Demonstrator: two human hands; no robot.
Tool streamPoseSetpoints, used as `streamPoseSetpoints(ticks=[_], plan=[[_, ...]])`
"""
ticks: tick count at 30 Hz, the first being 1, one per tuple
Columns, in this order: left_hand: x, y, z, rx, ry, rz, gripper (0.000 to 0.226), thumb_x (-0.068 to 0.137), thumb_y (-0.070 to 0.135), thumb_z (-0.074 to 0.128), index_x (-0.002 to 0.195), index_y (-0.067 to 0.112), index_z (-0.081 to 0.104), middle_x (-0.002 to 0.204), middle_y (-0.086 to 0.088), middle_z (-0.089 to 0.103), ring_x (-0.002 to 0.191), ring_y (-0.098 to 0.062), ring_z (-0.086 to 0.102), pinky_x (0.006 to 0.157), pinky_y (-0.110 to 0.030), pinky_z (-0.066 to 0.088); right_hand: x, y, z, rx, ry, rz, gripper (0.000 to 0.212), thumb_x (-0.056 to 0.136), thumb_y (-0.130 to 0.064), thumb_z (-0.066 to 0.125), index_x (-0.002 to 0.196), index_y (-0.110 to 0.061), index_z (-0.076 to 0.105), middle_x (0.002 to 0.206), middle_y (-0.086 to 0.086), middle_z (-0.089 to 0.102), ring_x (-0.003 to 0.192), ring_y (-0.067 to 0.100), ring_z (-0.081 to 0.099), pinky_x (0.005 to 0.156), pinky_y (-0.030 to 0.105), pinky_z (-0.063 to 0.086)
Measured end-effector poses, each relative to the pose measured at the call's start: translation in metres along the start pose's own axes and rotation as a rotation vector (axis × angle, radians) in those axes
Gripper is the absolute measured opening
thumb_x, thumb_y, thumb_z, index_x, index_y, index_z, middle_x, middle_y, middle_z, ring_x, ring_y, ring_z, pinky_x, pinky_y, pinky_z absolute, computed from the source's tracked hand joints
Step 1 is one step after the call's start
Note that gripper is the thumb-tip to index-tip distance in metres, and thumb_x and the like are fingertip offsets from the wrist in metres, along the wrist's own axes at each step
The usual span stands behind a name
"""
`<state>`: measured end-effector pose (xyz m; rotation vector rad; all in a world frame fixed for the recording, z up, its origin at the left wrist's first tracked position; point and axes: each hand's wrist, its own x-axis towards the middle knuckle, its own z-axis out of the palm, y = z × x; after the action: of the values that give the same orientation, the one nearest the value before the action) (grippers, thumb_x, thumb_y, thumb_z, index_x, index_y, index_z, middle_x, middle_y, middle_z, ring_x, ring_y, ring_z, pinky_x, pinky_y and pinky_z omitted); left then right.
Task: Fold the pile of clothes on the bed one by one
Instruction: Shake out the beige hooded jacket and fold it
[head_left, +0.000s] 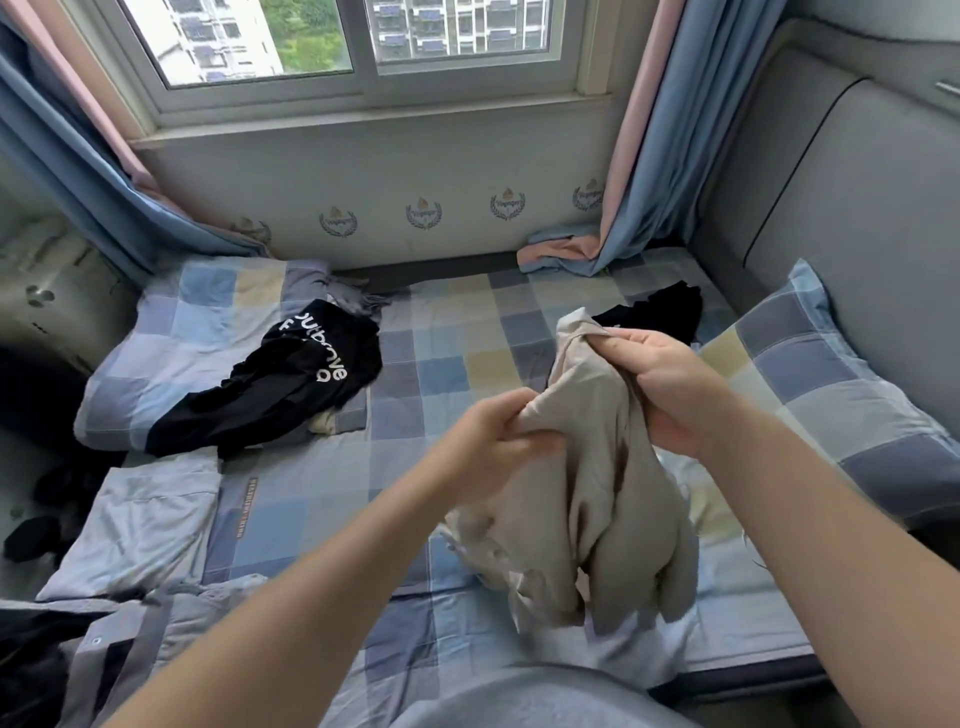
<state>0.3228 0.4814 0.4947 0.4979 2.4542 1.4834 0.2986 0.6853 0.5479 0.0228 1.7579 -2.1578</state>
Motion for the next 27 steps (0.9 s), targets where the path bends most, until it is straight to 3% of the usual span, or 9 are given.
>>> streamPoseSetpoints(ticks=[3, 6, 8, 12, 16, 19, 22, 24, 27], plan=[[0.003, 0.005, -0.001, -0.069, 0.135, 0.016, 0.03, 0.085, 0.032, 0.067, 0.078, 0.006, 0.055, 0.069, 0.004, 0.044, 0.066, -0.011, 0.039, 0.062, -0.033, 0.032, 0.002, 0.002, -0.013, -0.117, 0.083, -0.021, 0.026, 0.102, -0.022, 0.054, 0.098, -0.005, 0.073, 0.09, 0.014, 0.071, 0.08, 0.018, 0.065, 0.071, 0.026, 0.054], [0.0, 0.012, -0.019, -0.062, 0.087, -0.018, 0.031, 0.096, 0.034, 0.06, 0.069, 0.021, 0.053, 0.063, 0.008, 0.039, 0.06, -0.012, 0.037, 0.058, -0.031, 0.031, 0.002, 0.012, -0.035, -0.33, 0.147, -0.025, 0.026, 0.099, -0.027, 0.061, 0.097, -0.008, 0.077, 0.094, 0.018, 0.075, 0.082, 0.021, 0.065, 0.07, 0.029, 0.051], [-0.001, 0.017, -0.029, -0.068, 0.088, -0.058, 0.038, 0.104, 0.032, 0.053, 0.071, 0.014, 0.05, 0.063, 0.005, 0.036, 0.057, -0.015, 0.036, 0.054, -0.032, 0.033, 0.0, 0.022, -0.043, -0.382, 0.158, 0.016, 0.022, 0.093, -0.033, 0.068, 0.09, -0.013, 0.078, 0.083, 0.011, 0.073, 0.073, 0.017, 0.063, 0.059, 0.025, 0.049], [0.003, 0.024, -0.041, 0.024, 0.335, 0.018, 0.041, 0.106, 0.028, 0.049, 0.068, 0.013, 0.046, 0.056, 0.015, 0.035, 0.053, -0.006, 0.034, 0.051, -0.027, 0.029, 0.0, 0.034, -0.048, -0.382, 0.177, 0.033, 0.033, 0.074, -0.05, 0.076, 0.081, -0.018, 0.074, 0.076, 0.004, 0.068, 0.065, 0.014, 0.058, 0.054, 0.026, 0.044], [0.007, 0.022, -0.053, 0.068, 0.532, 0.013, 0.036, 0.107, 0.031, 0.045, 0.083, 0.012, 0.064, 0.069, 0.001, 0.059, 0.067, -0.012, 0.052, 0.066, -0.032, 0.042, 0.006, 0.042, -0.059, -0.549, 0.29, -0.096, 0.013, 0.085, -0.026, 0.078, 0.086, -0.018, 0.069, 0.079, -0.001, 0.065, 0.073, 0.01, 0.058, 0.064, 0.023, 0.046], [0.012, 0.021, -0.06, 0.078, 0.527, -0.146, 0.035, 0.107, 0.032, 0.044, 0.09, 0.015, 0.069, 0.079, 0.0, 0.066, 0.074, -0.012, 0.058, 0.073, -0.033, 0.044, 0.002, 0.047, -0.049, -0.783, 0.433, -0.23, 0.02, 0.086, -0.011, 0.075, 0.092, -0.024, 0.06, 0.097, 0.002, 0.06, 0.089, 0.018, 0.059, 0.079, 0.027, 0.048], [0.014, 0.027, -0.057, -0.084, 0.462, -0.149, 0.031, 0.107, 0.031, 0.046, 0.103, 0.02, 0.075, 0.088, 0.011, 0.071, 0.085, -0.004, 0.063, 0.081, -0.027, 0.049, -0.012, 0.053, -0.007, -0.573, 0.138, -0.266, 0.011, 0.089, -0.003, 0.071, 0.09, -0.013, 0.066, 0.086, 0.012, 0.068, 0.078, 0.025, 0.066, 0.075, 0.035, 0.055], [0.013, 0.036, -0.05, -0.158, 0.399, -0.111, 0.027, 0.107, 0.028, 0.048, 0.105, 0.02, 0.074, 0.091, 0.01, 0.072, 0.086, -0.002, 0.064, 0.082, -0.025, 0.05, -0.015, 0.068, 0.02, -0.521, -0.044, -0.233, 0.013, 0.09, -0.006, 0.069, 0.097, -0.017, 0.068, 0.092, 0.004, 0.072, 0.084, 0.016, 0.068, 0.078, 0.033, 0.055], [0.011, 0.05, -0.043, -0.232, 0.291, -0.063, 0.024, 0.107, 0.025, 0.049, 0.104, 0.02, 0.073, 0.094, 0.003, 0.073, 0.087, -0.005, 0.066, 0.081, -0.026, 0.053, -0.004, 0.091, 0.04, -0.533, 0.057, -0.256, 0.036, 0.089, -0.015, 0.072, 0.109, -0.041, 0.058, 0.106, -0.022, 0.065, 0.104, 0.005, 0.062, 0.089, 0.027, 0.05]])
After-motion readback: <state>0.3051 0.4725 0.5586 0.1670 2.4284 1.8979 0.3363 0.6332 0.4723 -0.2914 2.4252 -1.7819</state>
